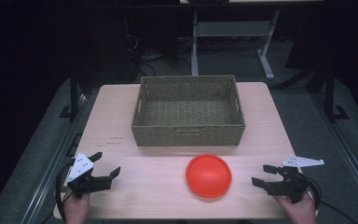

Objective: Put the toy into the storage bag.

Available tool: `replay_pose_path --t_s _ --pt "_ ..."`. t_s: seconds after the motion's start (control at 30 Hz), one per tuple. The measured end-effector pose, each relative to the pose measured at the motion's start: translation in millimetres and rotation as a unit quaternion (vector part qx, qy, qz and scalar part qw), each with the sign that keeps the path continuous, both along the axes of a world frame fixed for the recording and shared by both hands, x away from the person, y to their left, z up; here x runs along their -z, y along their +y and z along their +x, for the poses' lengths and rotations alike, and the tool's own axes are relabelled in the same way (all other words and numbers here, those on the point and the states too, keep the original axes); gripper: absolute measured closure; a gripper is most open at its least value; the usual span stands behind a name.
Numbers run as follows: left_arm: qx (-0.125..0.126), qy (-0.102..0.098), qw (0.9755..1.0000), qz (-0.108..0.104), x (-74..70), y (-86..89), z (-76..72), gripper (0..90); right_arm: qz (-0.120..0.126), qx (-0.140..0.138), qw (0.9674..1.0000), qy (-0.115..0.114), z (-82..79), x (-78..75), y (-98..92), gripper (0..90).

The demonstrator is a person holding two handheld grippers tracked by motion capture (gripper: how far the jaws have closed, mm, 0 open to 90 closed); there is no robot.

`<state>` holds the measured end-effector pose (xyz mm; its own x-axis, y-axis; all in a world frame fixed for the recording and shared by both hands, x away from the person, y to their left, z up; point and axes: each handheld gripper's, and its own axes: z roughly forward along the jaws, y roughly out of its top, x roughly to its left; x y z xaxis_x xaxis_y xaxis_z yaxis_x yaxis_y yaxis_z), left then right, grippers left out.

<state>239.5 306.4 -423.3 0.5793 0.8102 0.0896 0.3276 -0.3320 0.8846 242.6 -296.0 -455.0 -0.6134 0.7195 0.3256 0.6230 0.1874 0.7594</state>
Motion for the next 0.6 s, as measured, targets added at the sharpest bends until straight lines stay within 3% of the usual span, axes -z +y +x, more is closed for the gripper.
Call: replay_pose_path --t_s 0.37,0.6 --pt "0.01 0.0 0.9999 -0.002 1.0 -1.5 0.8 12.8 -0.009 -0.026 0.9995 -0.013 1.2 -21.6 12.8 16.1" --pt "0.01 0.001 0.9999 -0.001 0.9 -2.4 1.7 12.9 -0.022 -0.045 0.9987 -0.008 10.7 -35.6 25.2 15.6"
